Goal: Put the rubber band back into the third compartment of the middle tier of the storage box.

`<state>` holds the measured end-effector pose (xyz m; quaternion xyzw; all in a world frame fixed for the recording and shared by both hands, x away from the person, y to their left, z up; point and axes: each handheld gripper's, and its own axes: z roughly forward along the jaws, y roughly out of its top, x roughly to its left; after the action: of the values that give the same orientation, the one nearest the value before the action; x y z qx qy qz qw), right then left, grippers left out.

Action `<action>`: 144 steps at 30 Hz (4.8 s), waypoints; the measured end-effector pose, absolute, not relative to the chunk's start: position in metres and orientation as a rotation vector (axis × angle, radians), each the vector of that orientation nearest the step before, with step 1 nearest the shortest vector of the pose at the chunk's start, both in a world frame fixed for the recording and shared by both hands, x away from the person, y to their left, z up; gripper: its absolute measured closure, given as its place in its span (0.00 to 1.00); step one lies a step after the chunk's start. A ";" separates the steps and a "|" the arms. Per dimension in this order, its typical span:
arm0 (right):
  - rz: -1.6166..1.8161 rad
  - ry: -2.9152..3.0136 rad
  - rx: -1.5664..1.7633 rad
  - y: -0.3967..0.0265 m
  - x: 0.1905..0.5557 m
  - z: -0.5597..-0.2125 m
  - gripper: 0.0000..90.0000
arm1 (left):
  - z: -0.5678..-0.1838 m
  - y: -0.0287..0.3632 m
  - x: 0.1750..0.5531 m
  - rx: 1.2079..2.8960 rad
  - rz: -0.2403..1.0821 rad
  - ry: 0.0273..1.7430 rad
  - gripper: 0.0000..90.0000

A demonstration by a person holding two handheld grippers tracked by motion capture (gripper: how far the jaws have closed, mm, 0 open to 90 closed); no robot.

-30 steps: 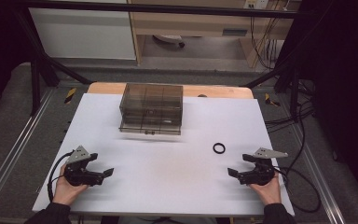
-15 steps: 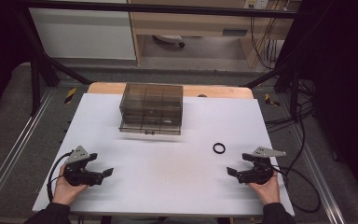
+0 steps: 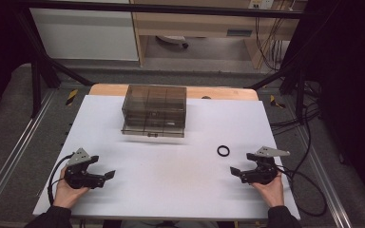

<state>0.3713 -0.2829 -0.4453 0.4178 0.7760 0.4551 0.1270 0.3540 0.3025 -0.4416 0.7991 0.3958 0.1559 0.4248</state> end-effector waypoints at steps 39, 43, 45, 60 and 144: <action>1.213 2.248 1.228 -0.263 0.406 -0.426 0.02 | -0.442 0.306 0.355 1.988 0.397 0.998 0.07; 1.193 2.246 1.237 -0.261 0.412 -0.426 0.03 | -0.442 0.306 0.355 1.987 0.397 0.998 0.07; 1.186 2.242 1.242 -0.261 0.413 -0.426 0.03 | -0.442 0.306 0.355 1.992 0.396 0.997 0.07; 1.142 2.254 1.274 -0.256 0.439 -0.436 0.22 | -0.443 0.305 0.355 1.991 0.394 1.001 0.07; 1.044 2.288 1.320 -0.252 0.441 -0.447 0.96 | -0.443 0.306 0.355 1.990 0.401 1.001 0.07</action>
<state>0.4414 -0.2520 -0.4466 0.4594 0.7965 0.3634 0.1501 0.3550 0.3058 -0.4430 0.7957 0.4004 0.1602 0.4253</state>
